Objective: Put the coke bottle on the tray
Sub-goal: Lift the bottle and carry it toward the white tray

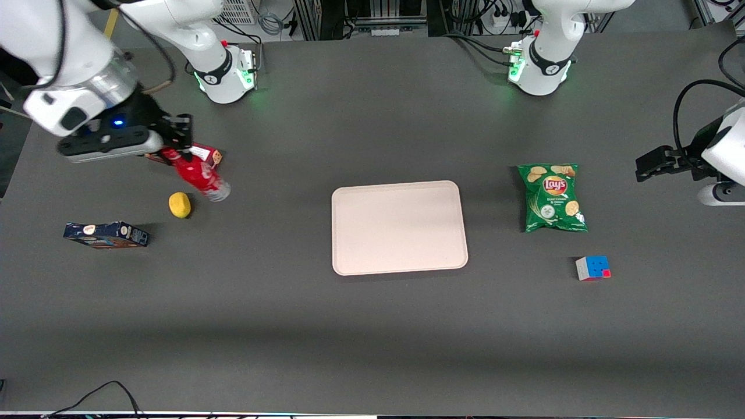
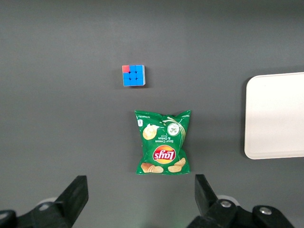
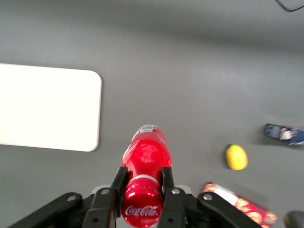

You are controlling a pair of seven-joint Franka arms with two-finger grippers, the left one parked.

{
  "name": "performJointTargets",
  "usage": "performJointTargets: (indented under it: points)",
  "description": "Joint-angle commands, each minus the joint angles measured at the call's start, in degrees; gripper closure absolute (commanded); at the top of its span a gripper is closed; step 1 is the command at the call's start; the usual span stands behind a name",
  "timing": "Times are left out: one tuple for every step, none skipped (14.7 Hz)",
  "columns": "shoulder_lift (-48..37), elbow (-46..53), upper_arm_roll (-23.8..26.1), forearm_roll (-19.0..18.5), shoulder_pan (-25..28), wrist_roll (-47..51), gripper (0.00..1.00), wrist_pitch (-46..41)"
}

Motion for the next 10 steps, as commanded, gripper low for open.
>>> performJointTargets:
  points:
    - [12.3,12.3,9.1,-0.5,0.4,17.0,1.0,-1.9]
    - [16.1,14.8,11.1,-1.4,1.7,22.5,1.0,-1.6]
    - [19.4,16.8,11.8,-3.0,3.9,26.7,1.0,-1.2]
    - [22.5,18.4,11.8,-5.1,5.9,29.6,1.0,-0.7]
    - [24.8,18.7,11.9,-6.5,7.2,31.4,1.0,0.9]
    - [26.9,18.6,12.0,-7.1,8.0,32.8,1.0,3.4]
    - [29.1,18.6,12.0,-7.6,8.4,33.5,1.0,5.4]
    - [30.8,18.6,12.0,-8.1,8.6,34.2,1.0,6.9]
    - [32.6,18.5,12.0,-9.0,9.1,34.5,1.0,8.4]
    - [34.3,18.3,12.0,-10.2,9.4,35.0,1.0,9.7]
